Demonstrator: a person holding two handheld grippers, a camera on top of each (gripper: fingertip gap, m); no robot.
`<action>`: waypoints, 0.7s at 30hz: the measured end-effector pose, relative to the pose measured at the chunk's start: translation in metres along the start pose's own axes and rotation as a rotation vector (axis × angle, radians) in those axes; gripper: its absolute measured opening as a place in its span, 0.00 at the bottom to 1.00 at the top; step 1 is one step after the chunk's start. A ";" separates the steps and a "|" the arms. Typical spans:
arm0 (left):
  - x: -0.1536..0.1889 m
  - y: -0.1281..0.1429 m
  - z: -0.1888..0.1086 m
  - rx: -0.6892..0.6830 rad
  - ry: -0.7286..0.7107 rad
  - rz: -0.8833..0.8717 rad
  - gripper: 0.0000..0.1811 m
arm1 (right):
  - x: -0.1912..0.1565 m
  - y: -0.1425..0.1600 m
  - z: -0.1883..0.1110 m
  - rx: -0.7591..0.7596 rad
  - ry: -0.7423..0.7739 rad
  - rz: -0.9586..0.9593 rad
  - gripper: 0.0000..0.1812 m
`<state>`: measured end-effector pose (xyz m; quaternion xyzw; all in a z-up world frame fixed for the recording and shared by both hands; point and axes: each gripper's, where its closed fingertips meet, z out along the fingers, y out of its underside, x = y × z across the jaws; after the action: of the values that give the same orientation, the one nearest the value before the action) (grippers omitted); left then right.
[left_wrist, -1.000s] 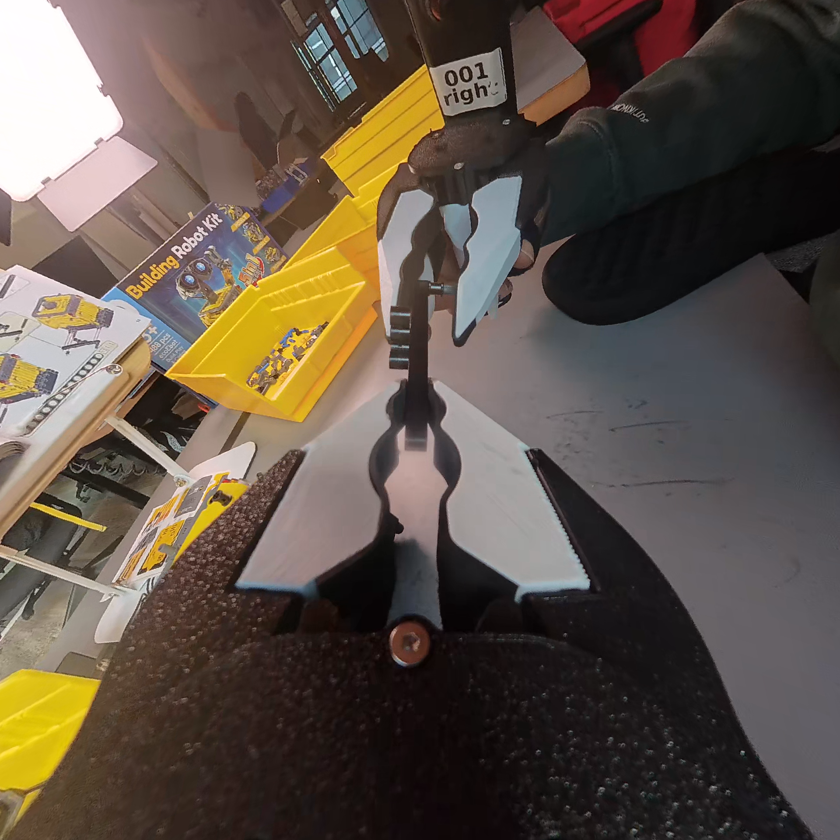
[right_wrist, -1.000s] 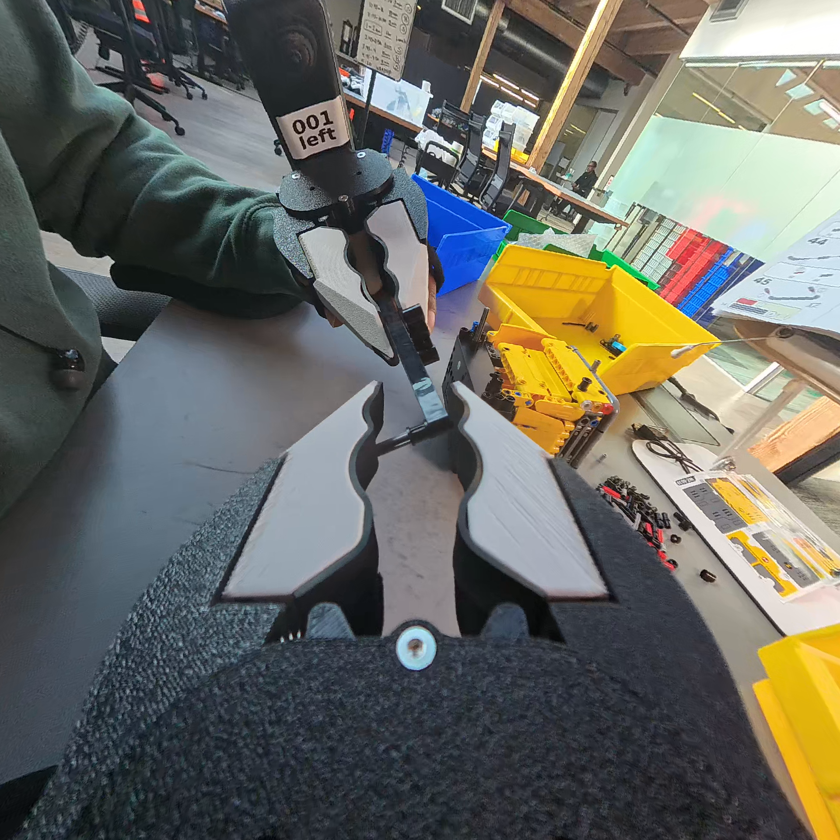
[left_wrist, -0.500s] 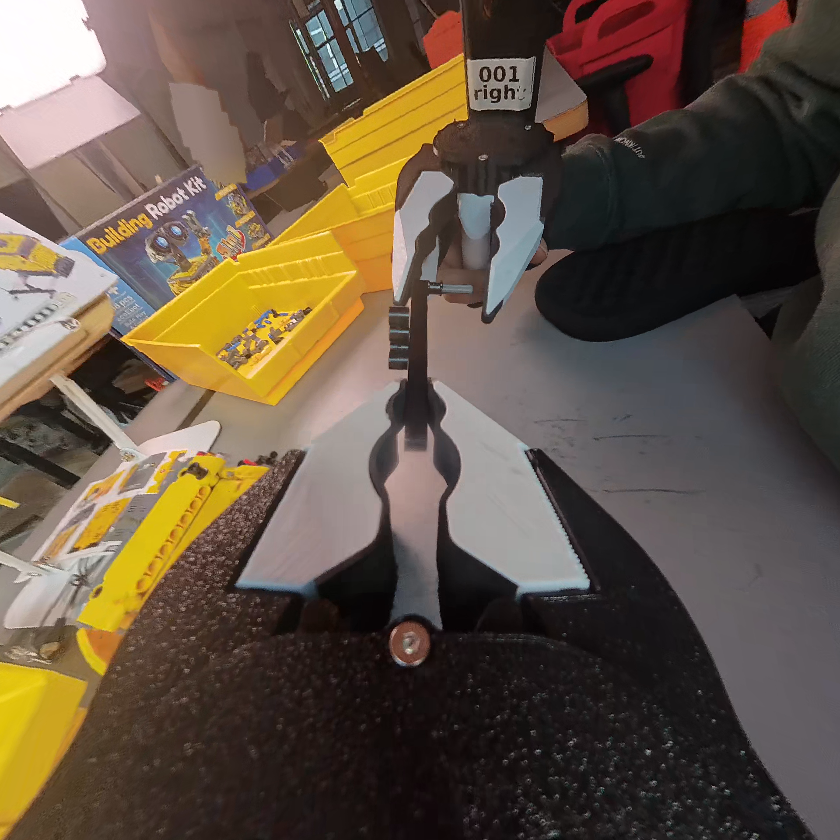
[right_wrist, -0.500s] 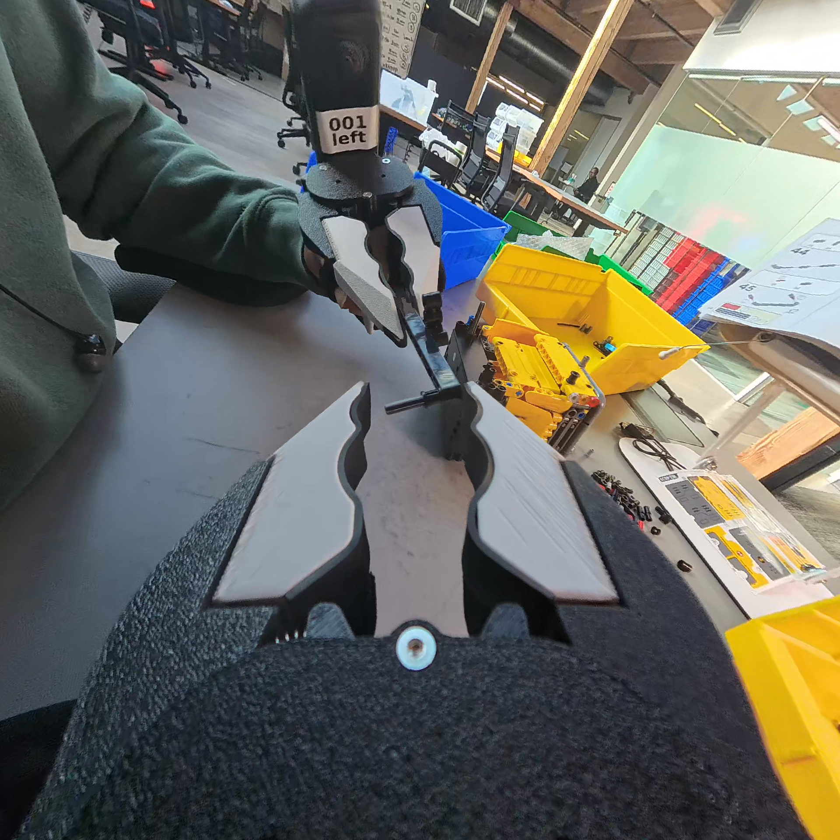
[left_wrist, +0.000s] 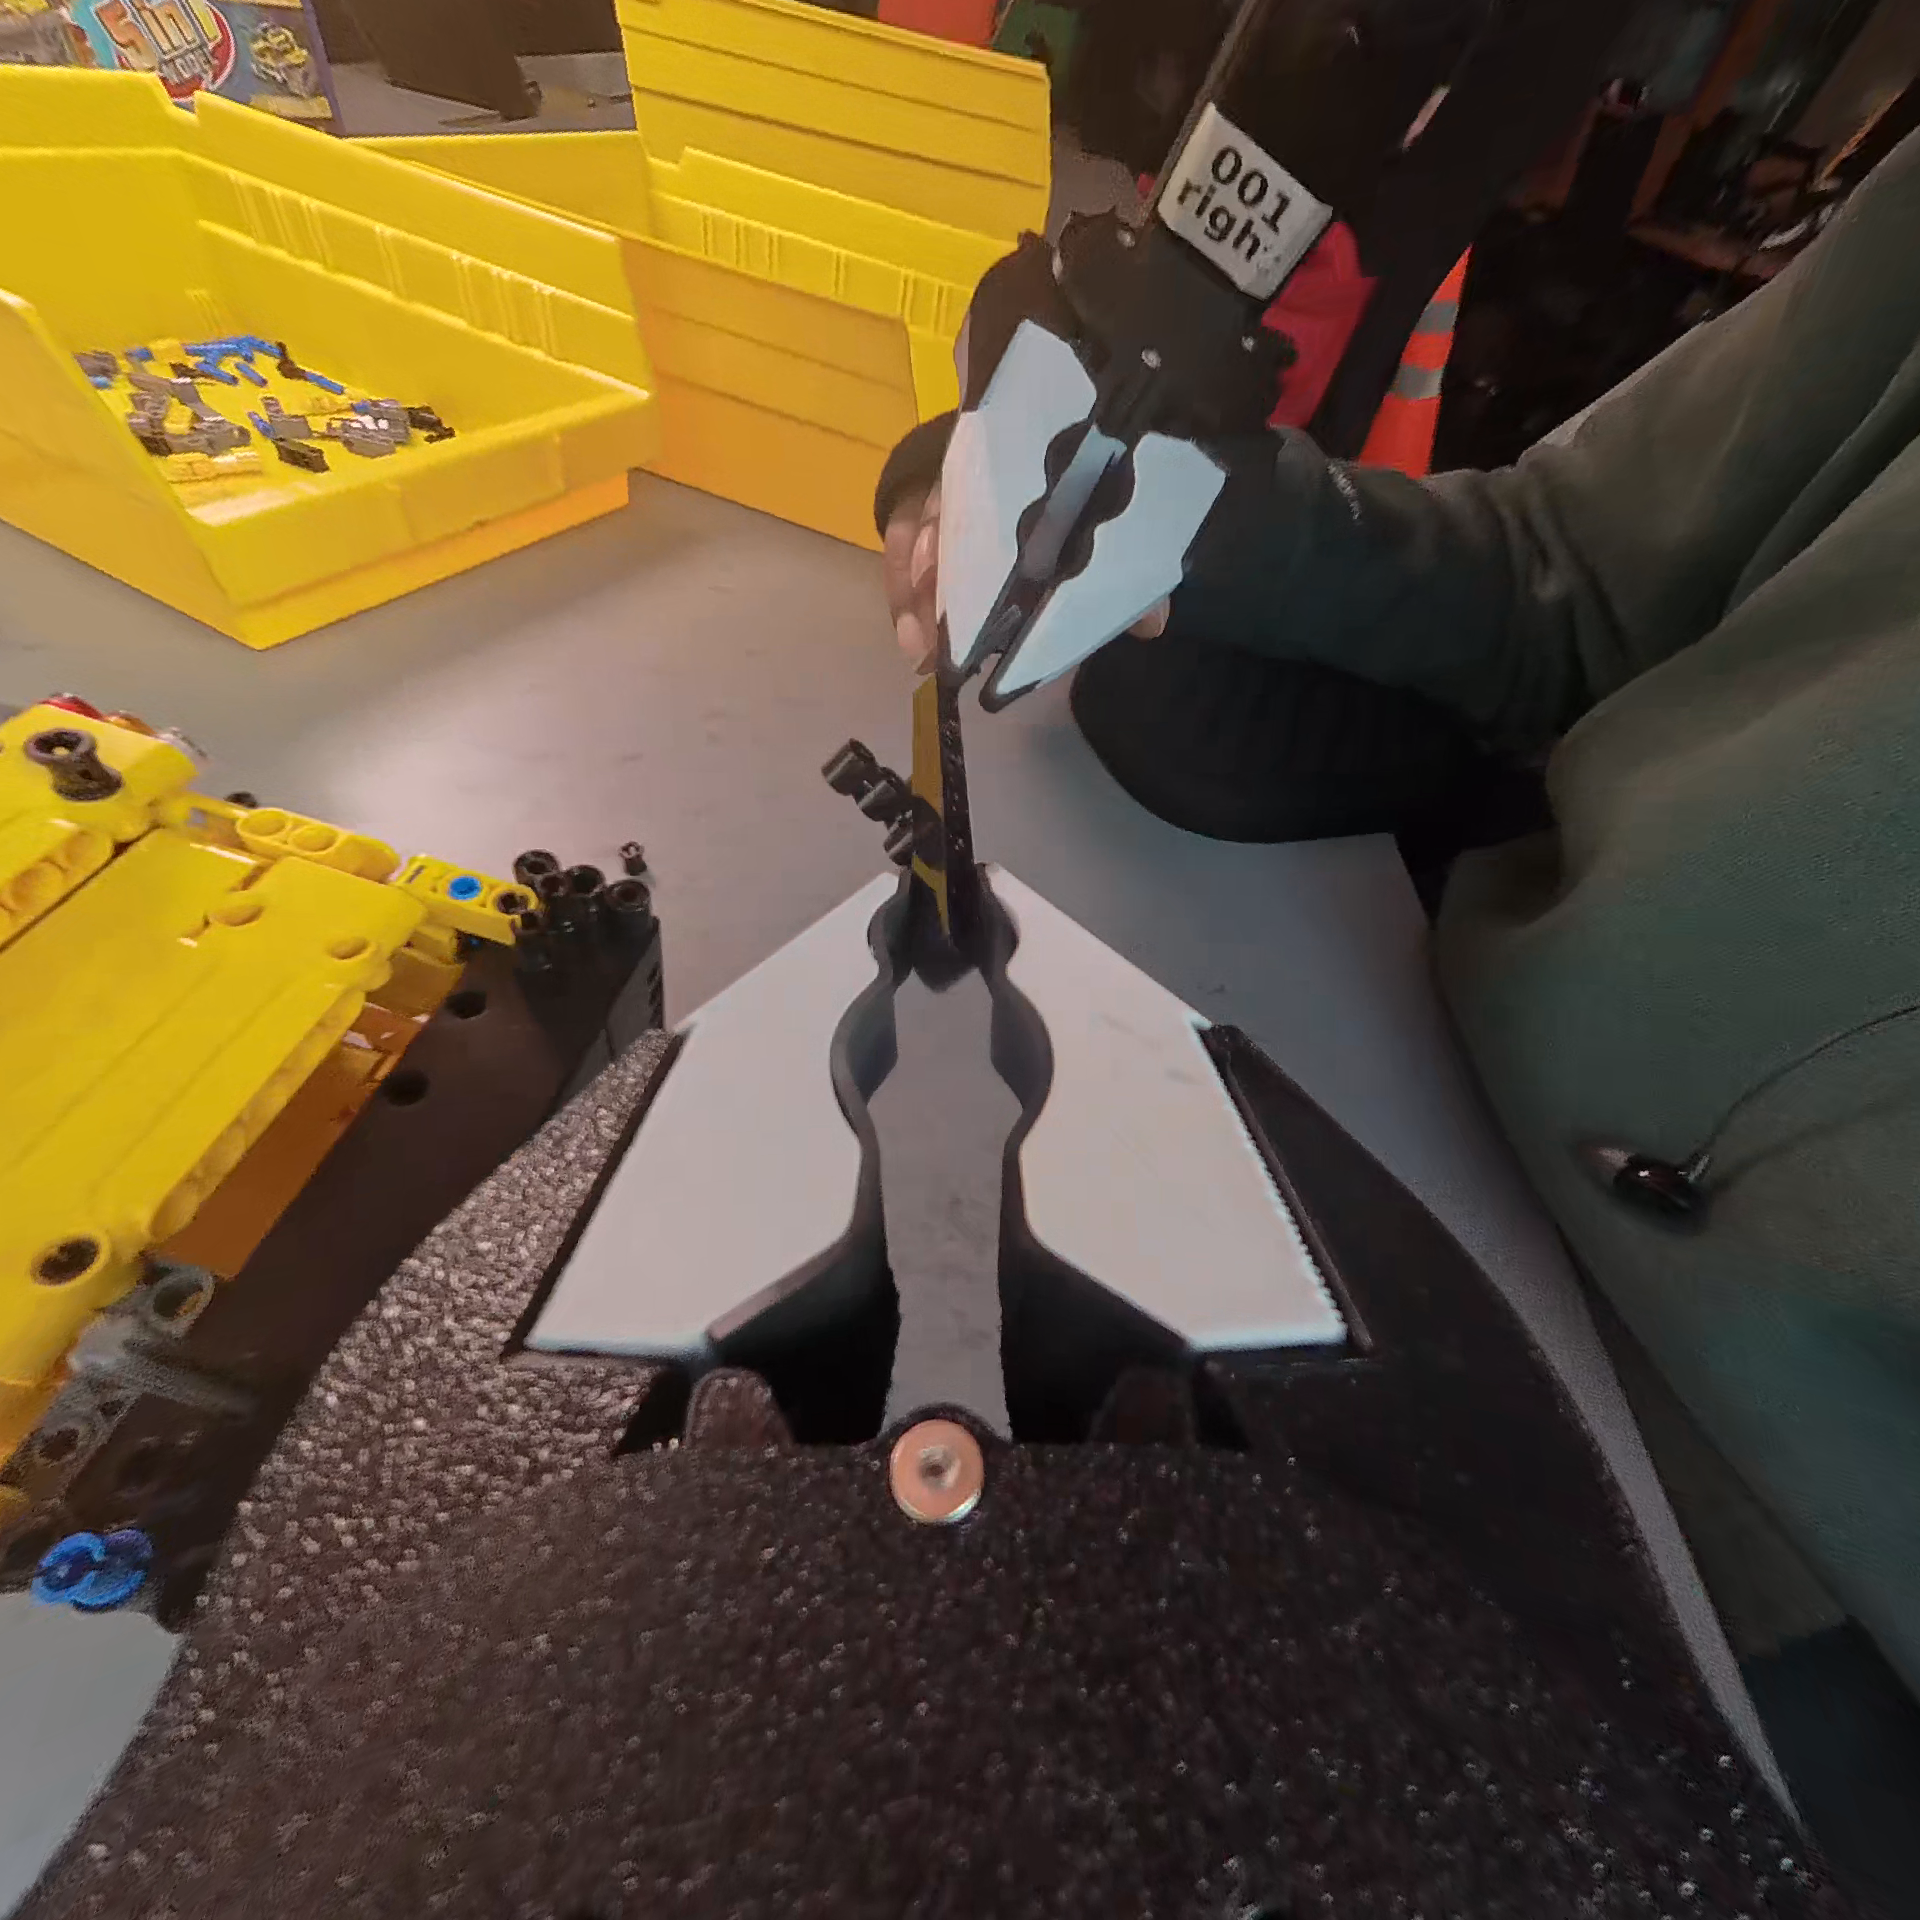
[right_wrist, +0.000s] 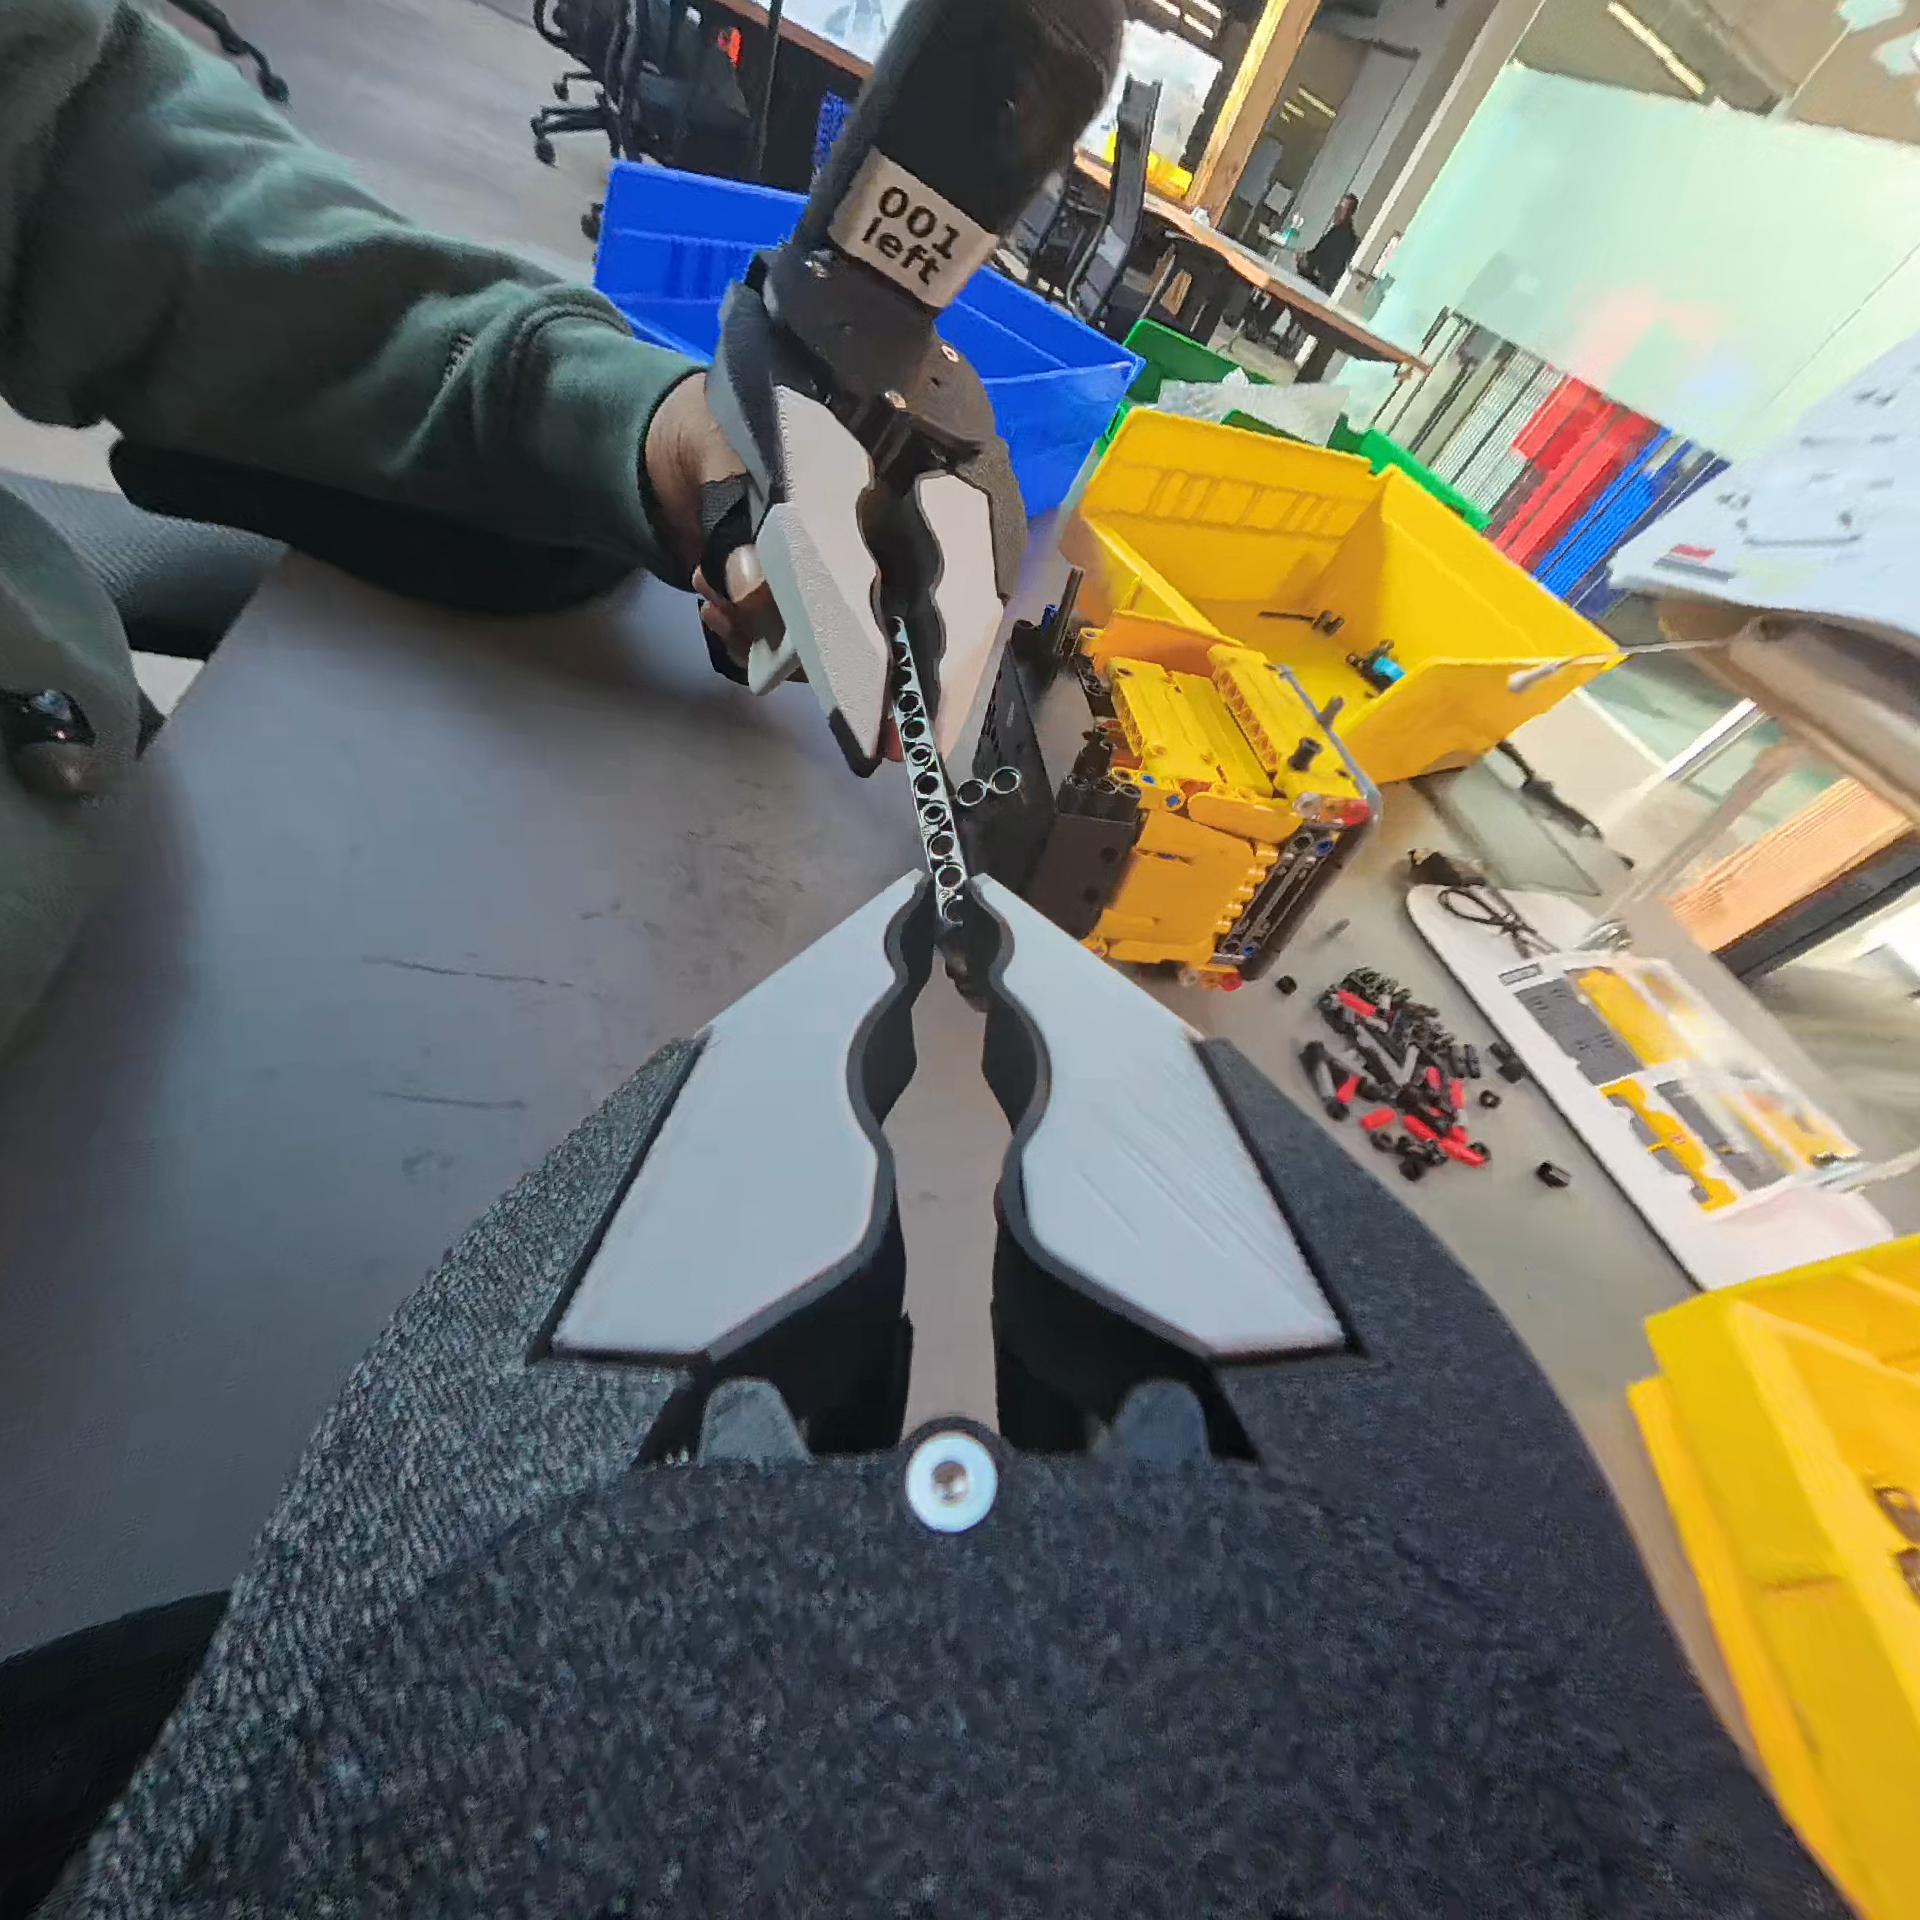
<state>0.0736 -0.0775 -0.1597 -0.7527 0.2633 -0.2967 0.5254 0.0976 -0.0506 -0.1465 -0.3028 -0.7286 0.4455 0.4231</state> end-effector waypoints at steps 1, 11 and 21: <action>-0.003 0.002 0.001 -0.015 -0.033 0.037 0.06 | 0.002 0.003 0.000 -0.013 -0.009 0.057 0.01; -0.007 0.046 0.015 -0.313 -0.128 0.215 0.04 | -0.010 0.053 0.008 -0.239 -0.169 0.408 0.04; -0.022 0.079 0.018 -0.467 -0.173 0.196 0.04 | 0.267 -0.044 -0.021 0.124 0.653 0.145 0.07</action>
<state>0.0651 -0.0749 -0.2431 -0.8472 0.3501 -0.1101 0.3841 -0.0090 0.1575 -0.0087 -0.4542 -0.5028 0.3972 0.6189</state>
